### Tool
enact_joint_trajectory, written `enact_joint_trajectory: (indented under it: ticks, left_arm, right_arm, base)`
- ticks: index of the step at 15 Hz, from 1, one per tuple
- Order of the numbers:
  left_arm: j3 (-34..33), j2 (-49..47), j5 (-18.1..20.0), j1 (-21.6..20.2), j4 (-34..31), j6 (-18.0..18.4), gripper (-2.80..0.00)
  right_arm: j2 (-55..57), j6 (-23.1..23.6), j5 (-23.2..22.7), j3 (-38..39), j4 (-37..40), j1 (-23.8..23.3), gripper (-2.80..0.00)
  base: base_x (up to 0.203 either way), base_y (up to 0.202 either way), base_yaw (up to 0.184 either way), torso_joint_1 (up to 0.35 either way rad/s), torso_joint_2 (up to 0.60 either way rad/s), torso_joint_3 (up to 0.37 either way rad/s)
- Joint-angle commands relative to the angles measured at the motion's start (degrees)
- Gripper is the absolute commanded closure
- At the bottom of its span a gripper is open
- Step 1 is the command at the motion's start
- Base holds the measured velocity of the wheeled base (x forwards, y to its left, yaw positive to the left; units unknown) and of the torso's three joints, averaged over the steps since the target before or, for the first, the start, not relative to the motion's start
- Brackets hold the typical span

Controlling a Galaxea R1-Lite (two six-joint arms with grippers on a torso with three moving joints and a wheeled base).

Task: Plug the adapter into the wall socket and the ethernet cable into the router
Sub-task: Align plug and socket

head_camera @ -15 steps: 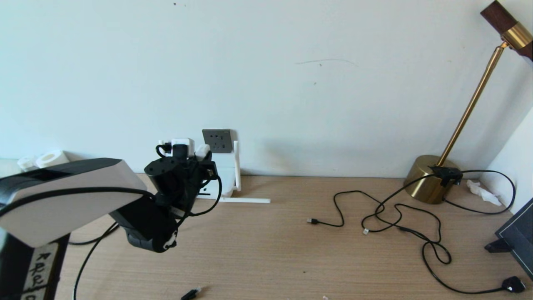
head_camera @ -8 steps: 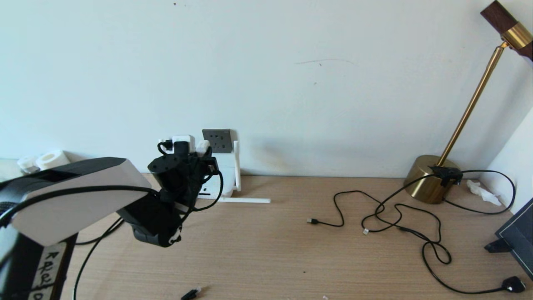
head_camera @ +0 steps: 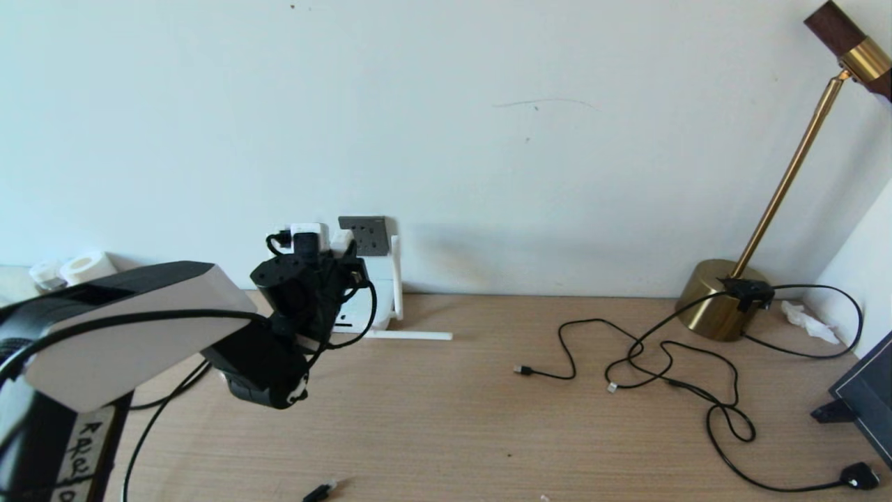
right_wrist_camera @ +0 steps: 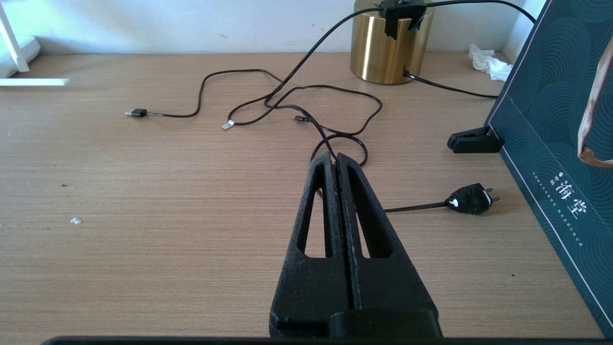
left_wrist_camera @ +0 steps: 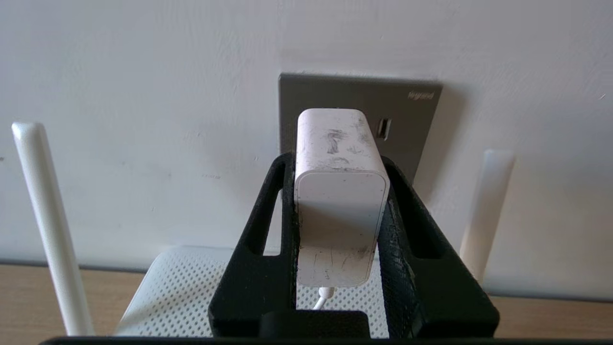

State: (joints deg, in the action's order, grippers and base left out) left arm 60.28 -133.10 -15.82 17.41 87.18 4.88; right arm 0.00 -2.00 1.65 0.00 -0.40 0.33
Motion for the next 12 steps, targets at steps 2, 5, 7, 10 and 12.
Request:
enact_joint_trajectory:
  ticks: [2, 5, 7, 10, 12]
  left_arm:
    - [1.04, 0.03, -0.09, 0.61, 0.48, 0.13, 0.0]
    - [1.06, -0.06, 0.17, 0.87, 0.48, 0.22, 0.0]
    - [1.06, -0.41, 0.26, 0.87, 0.48, 0.22, 0.0]
    - [1.06, -0.48, 0.26, 0.87, 0.48, 0.13, 0.0]
    - [1.12, -0.94, 0.35, 0.87, 0.48, 0.18, 0.0]
  right_arm:
    - [0.0, -0.02, 0.02, 0.0, -0.03, 0.02, 0.0]
    - [0.0, -0.02, 0.02, 0.0, 0.01, 0.02, 0.0]
    - [0.0, -0.02, 0.02, 0.0, -0.04, 0.02, 0.0]
    - [0.0, -0.02, 0.02, 0.0, -0.04, 0.02, 0.0]
    - [0.0, -0.02, -0.03, 0.0, -0.04, 0.02, 0.0]
  base:
    - [0.0, 0.0, 0.0, 0.0, 0.0, 0.0]
    - [0.0, 0.0, 0.0, 0.0, 0.0, 0.0]
    - [0.0, 0.0, 0.0, 0.0, 0.0, 0.0]
    - [0.0, 0.0, 0.0, 0.0, 0.0, 0.0]
    - [0.0, 0.0, 0.0, 0.0, 0.0, 0.0]
